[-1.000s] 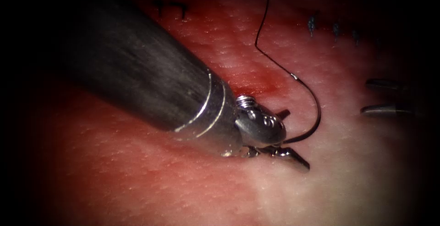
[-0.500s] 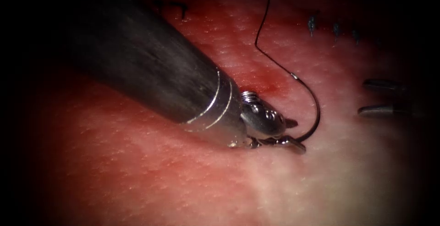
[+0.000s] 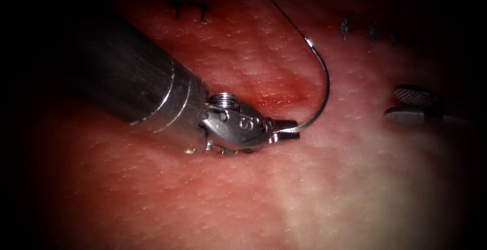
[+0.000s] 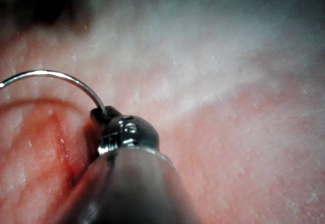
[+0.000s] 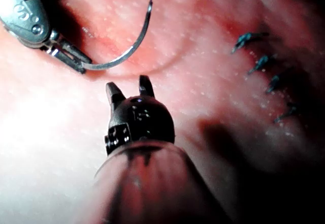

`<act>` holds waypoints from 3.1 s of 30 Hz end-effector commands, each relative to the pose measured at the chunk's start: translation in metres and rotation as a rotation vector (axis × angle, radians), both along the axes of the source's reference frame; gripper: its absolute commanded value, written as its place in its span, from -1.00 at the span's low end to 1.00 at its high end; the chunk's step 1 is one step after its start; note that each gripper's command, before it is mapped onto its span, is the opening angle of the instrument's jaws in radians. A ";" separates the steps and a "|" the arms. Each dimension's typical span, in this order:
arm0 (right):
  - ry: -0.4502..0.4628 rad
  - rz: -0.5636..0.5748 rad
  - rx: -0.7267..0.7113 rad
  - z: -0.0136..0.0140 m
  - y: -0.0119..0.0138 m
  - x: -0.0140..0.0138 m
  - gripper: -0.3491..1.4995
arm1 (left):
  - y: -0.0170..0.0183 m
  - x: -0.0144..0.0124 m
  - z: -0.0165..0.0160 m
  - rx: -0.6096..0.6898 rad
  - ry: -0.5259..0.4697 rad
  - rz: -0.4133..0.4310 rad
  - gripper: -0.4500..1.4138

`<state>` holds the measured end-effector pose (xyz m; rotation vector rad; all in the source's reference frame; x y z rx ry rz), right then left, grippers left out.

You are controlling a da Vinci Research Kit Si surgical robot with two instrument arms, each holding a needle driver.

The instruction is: Wound Closure

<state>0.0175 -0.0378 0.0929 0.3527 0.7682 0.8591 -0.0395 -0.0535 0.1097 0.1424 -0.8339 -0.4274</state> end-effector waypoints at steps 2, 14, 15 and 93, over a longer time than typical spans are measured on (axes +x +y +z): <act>0.007 0.080 0.062 0.0004 -0.0002 0.0018 0.44 | -0.0007 0.0003 -0.0004 -0.092 -0.010 0.047 -1.00; 0.289 0.125 0.285 -0.0009 0.0007 0.0047 0.58 | -0.0018 0.0026 -0.0013 -0.356 -0.115 0.207 -1.00; 0.292 0.123 0.286 -0.0010 0.0007 0.0050 0.58 | -0.0018 0.0026 -0.0014 -0.369 -0.120 0.209 -1.00; 0.519 -0.278 -0.638 -0.0035 0.0028 0.0160 -1.00 | 0.0041 0.0042 -0.0031 0.879 -0.544 -0.055 0.43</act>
